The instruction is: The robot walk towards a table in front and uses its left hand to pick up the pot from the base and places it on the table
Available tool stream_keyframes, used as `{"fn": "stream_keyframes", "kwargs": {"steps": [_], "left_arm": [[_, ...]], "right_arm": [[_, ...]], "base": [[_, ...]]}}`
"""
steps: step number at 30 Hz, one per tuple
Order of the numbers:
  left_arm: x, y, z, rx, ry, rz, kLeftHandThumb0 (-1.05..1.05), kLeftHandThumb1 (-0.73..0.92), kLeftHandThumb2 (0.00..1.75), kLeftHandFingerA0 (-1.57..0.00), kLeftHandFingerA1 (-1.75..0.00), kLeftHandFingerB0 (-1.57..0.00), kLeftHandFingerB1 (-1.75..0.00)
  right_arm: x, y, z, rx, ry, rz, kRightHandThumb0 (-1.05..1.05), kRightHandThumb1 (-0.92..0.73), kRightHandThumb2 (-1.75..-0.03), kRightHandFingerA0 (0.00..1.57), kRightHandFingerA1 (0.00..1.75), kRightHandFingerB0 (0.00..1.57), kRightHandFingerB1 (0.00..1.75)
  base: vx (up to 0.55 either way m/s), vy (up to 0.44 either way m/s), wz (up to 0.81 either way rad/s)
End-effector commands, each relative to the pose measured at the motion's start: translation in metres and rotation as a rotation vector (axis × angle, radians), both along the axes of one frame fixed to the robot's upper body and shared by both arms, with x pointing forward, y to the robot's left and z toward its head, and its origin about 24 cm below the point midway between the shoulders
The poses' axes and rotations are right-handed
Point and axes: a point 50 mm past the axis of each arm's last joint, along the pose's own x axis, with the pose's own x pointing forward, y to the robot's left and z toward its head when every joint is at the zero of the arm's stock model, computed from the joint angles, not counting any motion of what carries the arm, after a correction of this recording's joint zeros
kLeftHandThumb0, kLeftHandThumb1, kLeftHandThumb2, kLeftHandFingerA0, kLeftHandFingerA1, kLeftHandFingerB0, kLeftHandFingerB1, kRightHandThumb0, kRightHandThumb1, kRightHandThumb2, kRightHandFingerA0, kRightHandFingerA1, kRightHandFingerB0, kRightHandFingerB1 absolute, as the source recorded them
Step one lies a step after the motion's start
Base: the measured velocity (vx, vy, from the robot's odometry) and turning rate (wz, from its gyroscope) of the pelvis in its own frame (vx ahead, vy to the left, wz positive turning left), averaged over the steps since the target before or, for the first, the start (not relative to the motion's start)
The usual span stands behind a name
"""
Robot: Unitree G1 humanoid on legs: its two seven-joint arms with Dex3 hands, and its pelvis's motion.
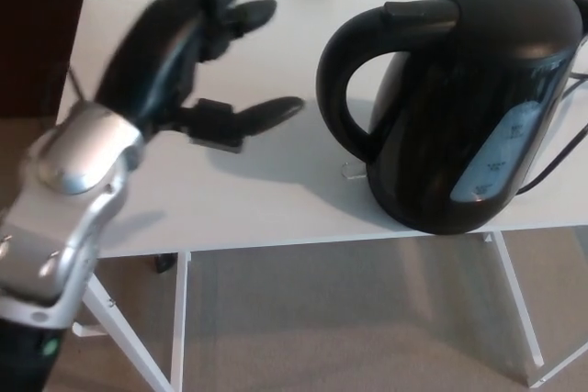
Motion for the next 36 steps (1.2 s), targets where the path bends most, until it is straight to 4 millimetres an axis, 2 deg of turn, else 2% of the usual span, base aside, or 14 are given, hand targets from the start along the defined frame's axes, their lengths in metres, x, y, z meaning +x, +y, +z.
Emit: {"fn": "stream_keyframes", "kwargs": {"steps": [1,6,7,10,16,19,23,26,31,32,33,34,36], "left_arm": [[0.009,0.0,-0.007,0.082,0.052,0.071,-0.28,0.25,0.82,0.0,-0.48,0.0,-0.48],[0.017,-0.011,-0.013,0.079,0.076,0.073,-0.28,0.24,0.82,0.0,-0.49,0.0,-0.48],[0.02,-0.02,-0.014,0.117,0.062,0.068,-0.6,0.38,0.7,-0.17,-0.4,-0.06,-0.3],[0.022,-0.028,-0.015,0.137,0.052,0.07,-0.62,0.39,0.68,-0.17,-0.38,-0.09,-0.33],[0.026,-0.037,-0.013,0.158,0.03,0.09,-0.62,0.4,0.68,-0.17,-0.38,-0.09,-0.33],[0.034,-0.044,-0.005,0.145,0.003,0.123,-0.59,0.4,0.67,-0.19,-0.39,-0.09,-0.33],[0.037,-0.047,-0.003,0.133,0.012,0.138,-0.6,0.39,0.67,-0.2,-0.39,-0.09,-0.33],[0.041,-0.058,0.0,0.1,0.046,0.151,-0.56,0.36,0.66,-0.26,-0.41,-0.15,-0.34],[0.042,-0.066,-0.001,0.097,0.037,0.142,-0.56,0.37,0.66,-0.24,-0.42,-0.13,-0.34],[0.039,-0.074,-0.002,0.124,0.031,0.134,-0.58,0.39,0.67,-0.26,-0.42,-0.13,-0.35],[0.039,-0.078,-0.003,0.135,0.027,0.131,-0.58,0.39,0.67,-0.26,-0.42,-0.13,-0.35],[0.039,-0.08,-0.005,0.125,0.047,0.128,-0.58,0.39,0.67,-0.26,-0.42,-0.12,-0.34],[0.039,-0.082,-0.007,0.119,0.059,0.129,-0.57,0.39,0.67,-0.27,-0.42,-0.12,-0.34]], "right_arm": [[0.001,-0.003,0.002,-0.02,-0.006,0.001,-0.41,-0.54,-0.57,0.51,0.38,0.33,0.35],[0.002,-0.003,0.002,-0.029,0.001,0.012,-0.39,-0.54,-0.57,0.51,0.39,0.33,0.35],[0.005,-0.001,0.002,-0.023,-0.007,0.009,-0.39,-0.53,-0.57,0.53,0.39,0.35,0.35],[0.006,0.002,0.001,-0.021,-0.009,0.015,-0.42,-0.54,-0.56,0.52,0.38,0.34,0.35],[0.006,0.004,0.001,-0.029,-0.008,0.027,-0.41,-0.54,-0.56,0.53,0.39,0.34,0.35],[0.009,0.006,0.001,-0.035,-0.011,0.034,-0.43,-0.52,-0.56,0.54,0.39,0.34,0.35],[0.009,0.005,0.001,-0.037,-0.012,0.039,-0.43,-0.53,-0.56,0.54,0.39,0.35,0.35],[0.012,0.006,0.002,-0.04,-0.014,0.045,-0.46,-0.53,-0.56,0.54,0.38,0.36,0.35],[0.014,0.007,0.002,-0.037,-0.02,0.044,-0.45,-0.52,-0.56,0.54,0.39,0.36,0.35],[0.014,0.007,0.003,-0.029,-0.033,0.038,-0.49,-0.43,-0.72,0.47,0.5,0.3,0.45],[0.014,0.008,0.003,-0.026,-0.039,0.036,-0.49,-0.43,-0.72,0.47,0.5,0.3,0.45],[0.014,0.008,0.003,-0.03,-0.039,0.038,-0.43,-0.52,-0.56,0.53,0.39,0.35,0.35],[0.014,0.008,0.003,-0.037,-0.04,0.041,-0.43,-0.52,-0.56,0.54,0.39,0.35,0.35]], "base": [[0.0,0.0,0.0],[0.0,0.0,0.0],[0.0,0.0,0.0],[0.0,0.0,0.0],[0.0,0.0,0.0],[0.0,0.0,0.0],[0.0,0.0,0.0],[0.0,0.0,0.0],[0.0,0.0,0.0],[0.0,0.0,0.0],[0.0,0.0,0.0],[0.0,0.0,0.0],[0.0,0.0,0.0]]}}
